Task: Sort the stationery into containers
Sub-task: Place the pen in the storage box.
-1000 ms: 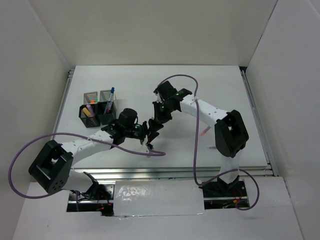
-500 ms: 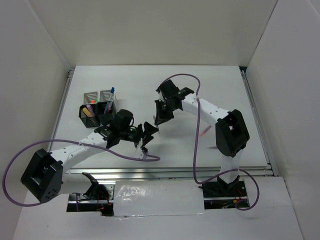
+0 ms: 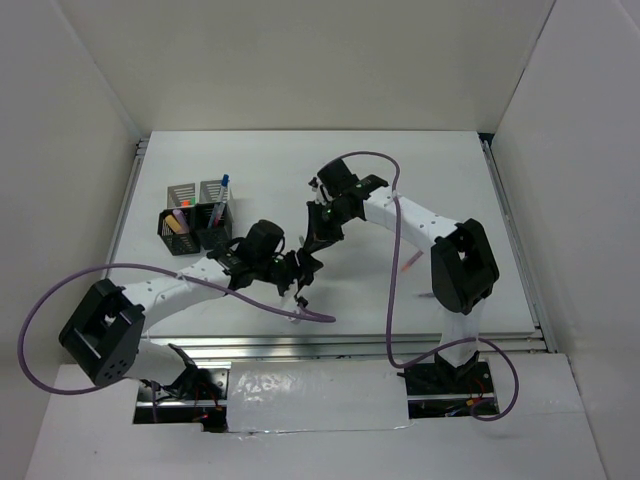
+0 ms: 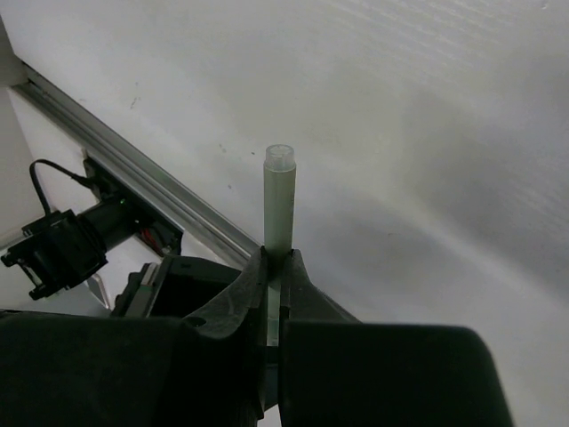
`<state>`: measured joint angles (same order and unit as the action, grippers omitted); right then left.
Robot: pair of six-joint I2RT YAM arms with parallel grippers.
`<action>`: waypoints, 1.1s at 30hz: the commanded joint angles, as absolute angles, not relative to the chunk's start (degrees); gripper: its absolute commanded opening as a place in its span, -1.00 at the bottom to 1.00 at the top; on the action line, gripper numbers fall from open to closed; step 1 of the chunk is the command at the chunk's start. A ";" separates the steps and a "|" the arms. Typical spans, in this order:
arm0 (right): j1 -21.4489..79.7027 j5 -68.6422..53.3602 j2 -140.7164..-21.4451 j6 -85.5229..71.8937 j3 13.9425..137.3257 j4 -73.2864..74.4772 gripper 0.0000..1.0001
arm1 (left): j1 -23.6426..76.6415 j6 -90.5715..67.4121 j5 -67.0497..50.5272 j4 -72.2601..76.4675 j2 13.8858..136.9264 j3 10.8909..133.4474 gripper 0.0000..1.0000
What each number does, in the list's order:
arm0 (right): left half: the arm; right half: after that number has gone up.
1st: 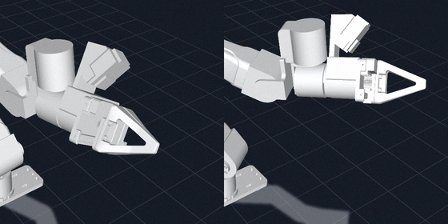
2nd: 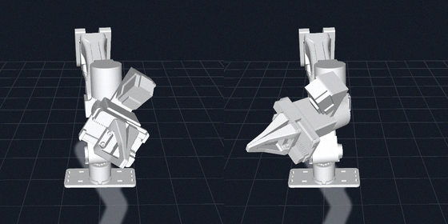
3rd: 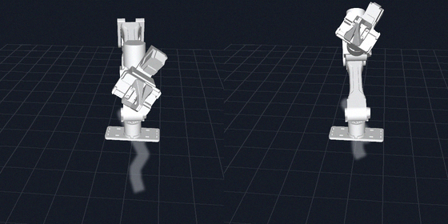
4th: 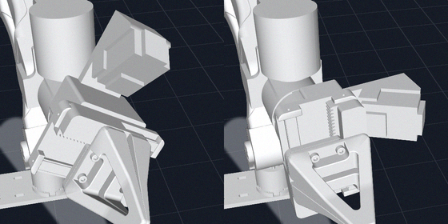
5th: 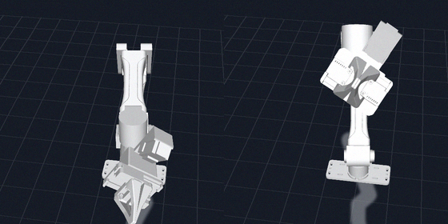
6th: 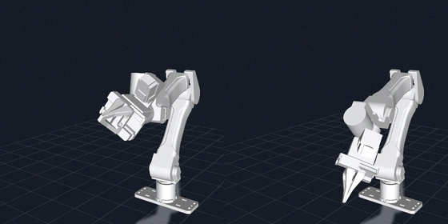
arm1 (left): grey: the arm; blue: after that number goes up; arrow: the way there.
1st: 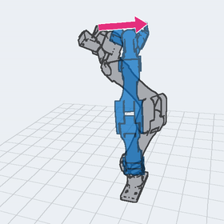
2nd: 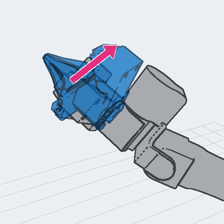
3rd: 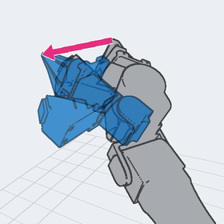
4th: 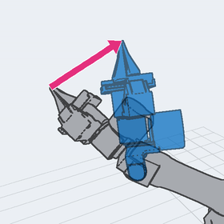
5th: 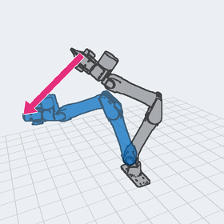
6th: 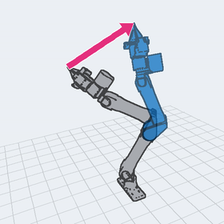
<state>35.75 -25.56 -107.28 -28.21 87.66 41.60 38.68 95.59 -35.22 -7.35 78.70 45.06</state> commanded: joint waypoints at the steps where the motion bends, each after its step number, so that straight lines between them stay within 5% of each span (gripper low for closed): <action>1: 36.03 -28.48 -104.68 -29.53 88.68 42.01 -1.00 | 39.99 98.52 -33.93 -6.25 80.59 47.20 0.12; 7: 36.12 -29.53 -105.64 -30.32 88.06 42.01 -0.94 | 41.04 97.73 -31.55 -4.22 79.63 46.06 -0.65; 10: 34.72 -31.19 -106.78 -29.80 89.29 42.54 -0.37 | 42.18 96.77 -30.51 -3.44 77.35 44.39 -1.00; 14: 29.02 -34.53 -108.01 -25.15 94.81 44.29 0.00 | 44.21 89.77 -29.71 -0.63 69.47 40.96 -1.00; 19: 13.74 -23.22 -106.88 -15.21 102.74 46.24 -0.07 | 42.64 46.92 -24.01 4.74 62.67 46.30 -1.00; 23: 1.07 -23.03 -100.47 -15.91 99.06 40.00 -0.11 | 25.55 12.23 -26.62 14.97 60.21 48.70 -1.00; 28: -1.94 -16.53 -93.26 -7.05 95.72 39.82 -0.08 | 9.01 -6.56 -22.68 27.24 61.33 47.19 -1.00; 33: -0.79 -13.89 -88.33 -4.75 87.82 36.57 -0.03 | -5.08 -14.41 -38.93 28.12 74.32 52.46 -1.00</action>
